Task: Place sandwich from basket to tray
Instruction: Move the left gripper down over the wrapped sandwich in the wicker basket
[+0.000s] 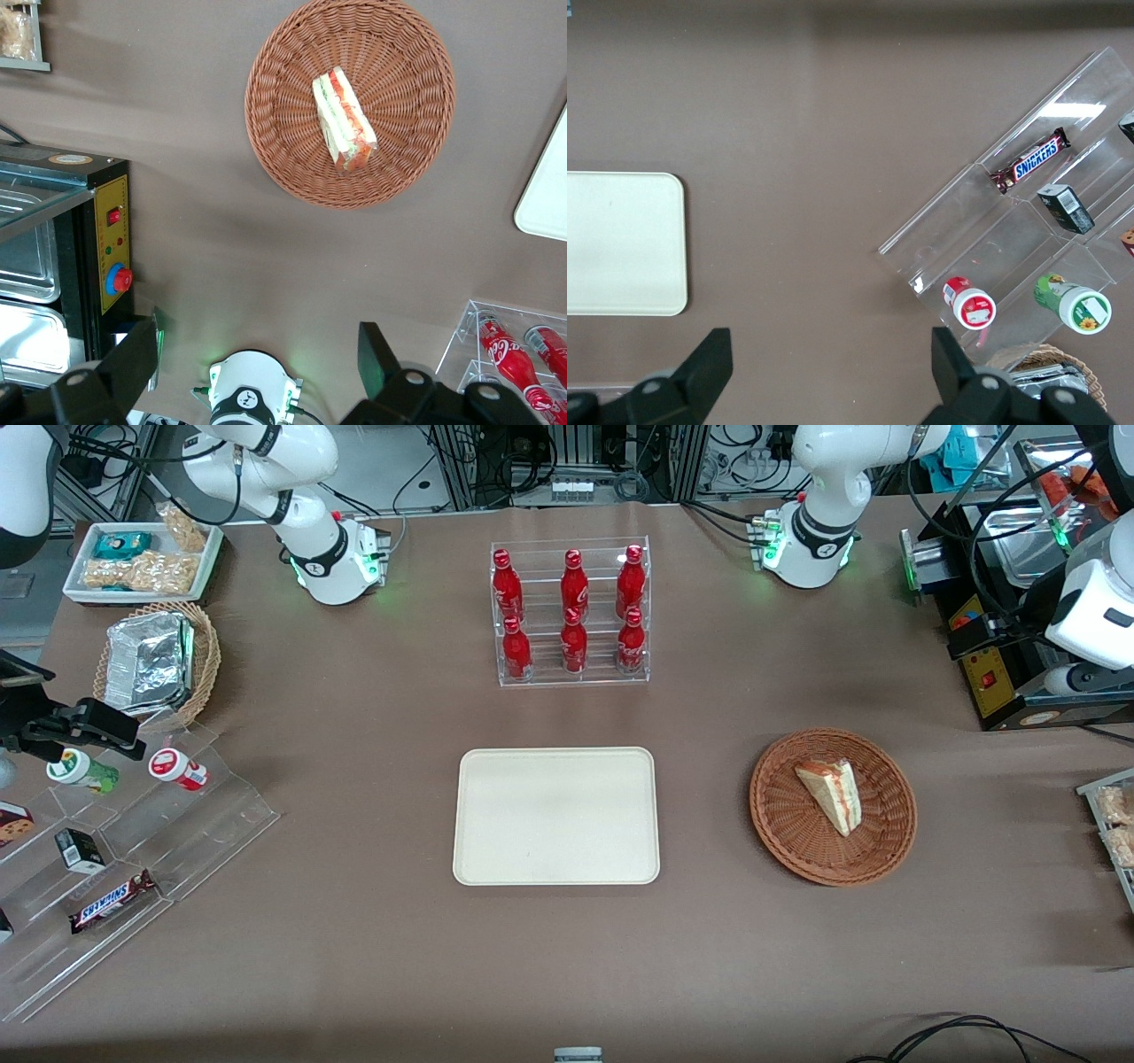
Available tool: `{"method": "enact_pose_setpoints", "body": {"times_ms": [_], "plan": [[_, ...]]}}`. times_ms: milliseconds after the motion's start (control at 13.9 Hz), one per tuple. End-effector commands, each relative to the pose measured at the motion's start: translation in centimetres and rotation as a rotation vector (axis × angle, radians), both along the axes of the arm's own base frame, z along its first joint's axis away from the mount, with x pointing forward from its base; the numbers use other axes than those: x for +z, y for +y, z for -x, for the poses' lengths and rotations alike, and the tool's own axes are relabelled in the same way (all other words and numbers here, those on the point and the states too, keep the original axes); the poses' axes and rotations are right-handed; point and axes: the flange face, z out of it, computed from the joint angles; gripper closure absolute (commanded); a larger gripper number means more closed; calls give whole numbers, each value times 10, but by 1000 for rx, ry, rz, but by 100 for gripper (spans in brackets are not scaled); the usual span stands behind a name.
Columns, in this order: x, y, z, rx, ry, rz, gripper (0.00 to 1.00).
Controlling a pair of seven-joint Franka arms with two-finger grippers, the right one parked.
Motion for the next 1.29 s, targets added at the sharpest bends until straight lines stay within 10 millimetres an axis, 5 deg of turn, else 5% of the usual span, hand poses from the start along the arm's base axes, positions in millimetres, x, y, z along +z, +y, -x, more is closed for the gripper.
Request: {"method": "enact_pose_setpoints", "body": {"times_ms": [0, 288, 504, 791, 1223], "plan": [[2, 3, -4, -16, -2, -12, 0], [-5, 3, -9, -3, 12, -9, 0], [-49, -1, -22, 110, 118, -24, 0], [-66, -22, -29, 142, 136, -13, 0], [-158, -41, -56, 420, -5, -41, 0]]}}
